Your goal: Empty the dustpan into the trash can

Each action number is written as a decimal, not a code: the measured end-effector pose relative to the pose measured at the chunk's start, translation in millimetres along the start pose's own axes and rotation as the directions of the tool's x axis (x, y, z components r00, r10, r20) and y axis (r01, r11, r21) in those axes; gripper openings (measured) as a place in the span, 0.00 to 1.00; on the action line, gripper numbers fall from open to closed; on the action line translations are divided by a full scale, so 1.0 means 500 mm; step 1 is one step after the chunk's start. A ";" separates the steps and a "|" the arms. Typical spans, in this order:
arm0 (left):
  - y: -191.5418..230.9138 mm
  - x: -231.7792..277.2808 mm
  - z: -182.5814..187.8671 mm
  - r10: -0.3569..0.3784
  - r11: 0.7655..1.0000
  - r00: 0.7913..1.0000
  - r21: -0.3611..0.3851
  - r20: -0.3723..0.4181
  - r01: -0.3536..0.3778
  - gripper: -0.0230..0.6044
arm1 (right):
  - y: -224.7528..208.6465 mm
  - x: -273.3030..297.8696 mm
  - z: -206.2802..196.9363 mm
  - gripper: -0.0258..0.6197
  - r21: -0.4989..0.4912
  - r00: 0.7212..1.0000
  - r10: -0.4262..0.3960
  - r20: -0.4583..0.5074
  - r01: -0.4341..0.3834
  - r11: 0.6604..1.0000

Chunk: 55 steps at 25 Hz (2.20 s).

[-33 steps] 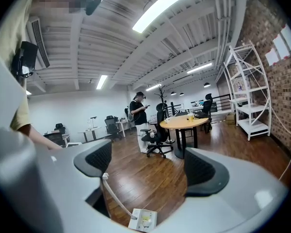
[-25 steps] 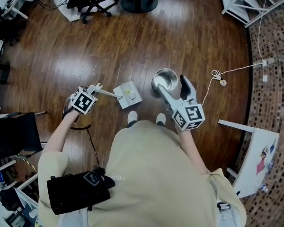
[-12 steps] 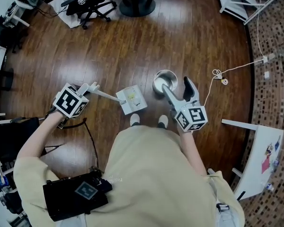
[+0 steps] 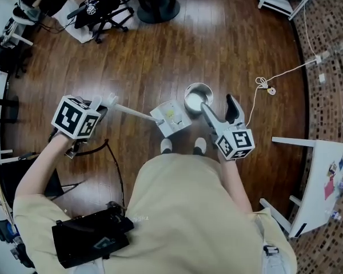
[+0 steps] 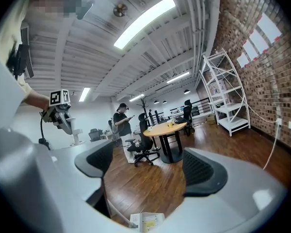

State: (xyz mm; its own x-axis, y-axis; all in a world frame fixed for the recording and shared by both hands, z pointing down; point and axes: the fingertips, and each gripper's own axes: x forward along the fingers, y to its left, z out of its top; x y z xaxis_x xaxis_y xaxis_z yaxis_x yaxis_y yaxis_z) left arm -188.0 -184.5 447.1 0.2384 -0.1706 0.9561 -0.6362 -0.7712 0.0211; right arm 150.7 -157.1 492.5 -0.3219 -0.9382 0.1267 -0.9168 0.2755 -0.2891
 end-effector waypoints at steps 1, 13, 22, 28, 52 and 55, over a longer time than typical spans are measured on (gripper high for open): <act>-0.005 0.000 0.012 0.000 1.000 1.000 0.009 0.008 0.000 0.04 | -0.005 -0.006 0.000 0.72 0.003 1.000 -0.005 0.002 0.005 1.000; -0.049 0.072 0.172 -0.009 0.996 0.998 0.092 0.062 0.004 0.04 | -0.061 -0.074 0.009 0.71 0.021 0.997 -0.070 0.028 0.070 0.997; -0.120 0.211 0.230 -0.130 0.991 0.992 -0.016 0.003 0.130 0.04 | -0.087 -0.128 0.005 0.71 0.041 0.991 -0.125 0.043 0.123 0.992; -0.169 0.208 0.229 -0.331 0.940 0.943 -0.101 -0.039 0.326 0.04 | -0.119 -0.160 -0.008 0.70 0.091 0.980 -0.194 0.047 0.189 0.978; -0.277 0.211 0.566 -0.687 0.653 0.718 -0.339 0.109 0.677 0.04 | -0.165 -0.193 -0.025 0.69 0.157 0.967 -0.250 0.057 0.239 0.958; -0.296 0.219 0.647 -0.730 0.579 0.663 -0.364 0.166 0.729 0.04 | -0.180 -0.204 -0.022 0.69 0.166 0.960 -0.273 0.061 0.260 0.951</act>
State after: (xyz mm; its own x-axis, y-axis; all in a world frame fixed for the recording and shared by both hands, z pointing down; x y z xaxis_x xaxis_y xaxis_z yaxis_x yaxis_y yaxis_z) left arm 169.8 -287.6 454.3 0.7444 0.3478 0.5700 -0.4622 -0.3477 0.8158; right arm 263.5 -83.8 516.0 -0.0443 -0.9888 0.1424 -0.9167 -0.0164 -0.3991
